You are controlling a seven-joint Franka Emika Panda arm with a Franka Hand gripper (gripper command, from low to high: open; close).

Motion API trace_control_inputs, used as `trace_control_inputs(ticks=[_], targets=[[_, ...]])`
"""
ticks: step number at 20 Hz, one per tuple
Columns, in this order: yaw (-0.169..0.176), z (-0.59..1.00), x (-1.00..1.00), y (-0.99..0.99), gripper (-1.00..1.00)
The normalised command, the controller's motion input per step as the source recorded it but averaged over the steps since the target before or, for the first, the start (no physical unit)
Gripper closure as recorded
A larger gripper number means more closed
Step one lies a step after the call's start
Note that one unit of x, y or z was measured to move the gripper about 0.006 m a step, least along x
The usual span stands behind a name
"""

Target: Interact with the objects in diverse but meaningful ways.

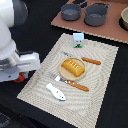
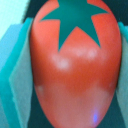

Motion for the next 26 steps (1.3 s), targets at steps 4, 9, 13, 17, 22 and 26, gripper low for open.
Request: trace_control_inputs(ticks=[4,9,13,17,22,26], targets=[[0.0,0.95,0.68,0.73,1.0],[0.0,0.75,0.68,0.65,1.0],[0.0,0.69,0.74,0.54,1.0],[0.0,0.59,0.83,0.52,1.0],[0.0,0.42,0.88,0.5,1.0],[0.0,0.35,0.93,0.51,1.0]])
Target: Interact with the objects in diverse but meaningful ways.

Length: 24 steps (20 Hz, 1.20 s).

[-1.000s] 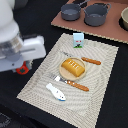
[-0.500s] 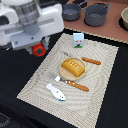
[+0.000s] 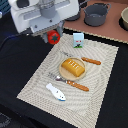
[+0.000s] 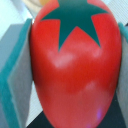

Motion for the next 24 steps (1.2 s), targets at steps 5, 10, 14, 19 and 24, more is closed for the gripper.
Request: trace_control_inputs(ticks=[5,10,14,19,24], targets=[[0.0,0.38,0.98,0.51,1.0],[0.0,0.1,0.99,0.35,1.0],[-0.016,0.0,0.96,0.23,1.0],[-0.018,0.0,0.96,0.22,1.0],[-0.002,0.0,0.98,0.3,1.0]])
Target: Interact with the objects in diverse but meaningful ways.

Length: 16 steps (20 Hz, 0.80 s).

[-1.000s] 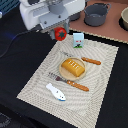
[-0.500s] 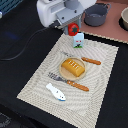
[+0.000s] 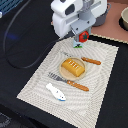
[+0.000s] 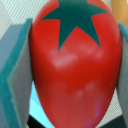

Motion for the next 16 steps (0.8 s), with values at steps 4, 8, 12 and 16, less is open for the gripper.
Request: trace_control_inputs(ticks=[4,8,12,16], targets=[[0.0,0.0,0.97,0.36,1.0],[0.0,-0.02,0.9,0.44,1.0],[0.0,-0.07,0.81,0.49,1.0],[-0.009,-0.25,0.73,0.48,1.0]])
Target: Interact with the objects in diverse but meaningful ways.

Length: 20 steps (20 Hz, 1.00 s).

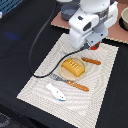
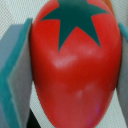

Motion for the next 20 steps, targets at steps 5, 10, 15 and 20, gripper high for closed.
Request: trace_control_inputs(ticks=[5,10,15,20], targets=[[-0.003,-0.44,0.56,0.39,1.0],[-0.008,0.25,0.19,0.17,-1.0],[-0.029,0.99,0.05,0.22,-1.0],[0.005,1.0,-0.09,0.3,-1.0]])
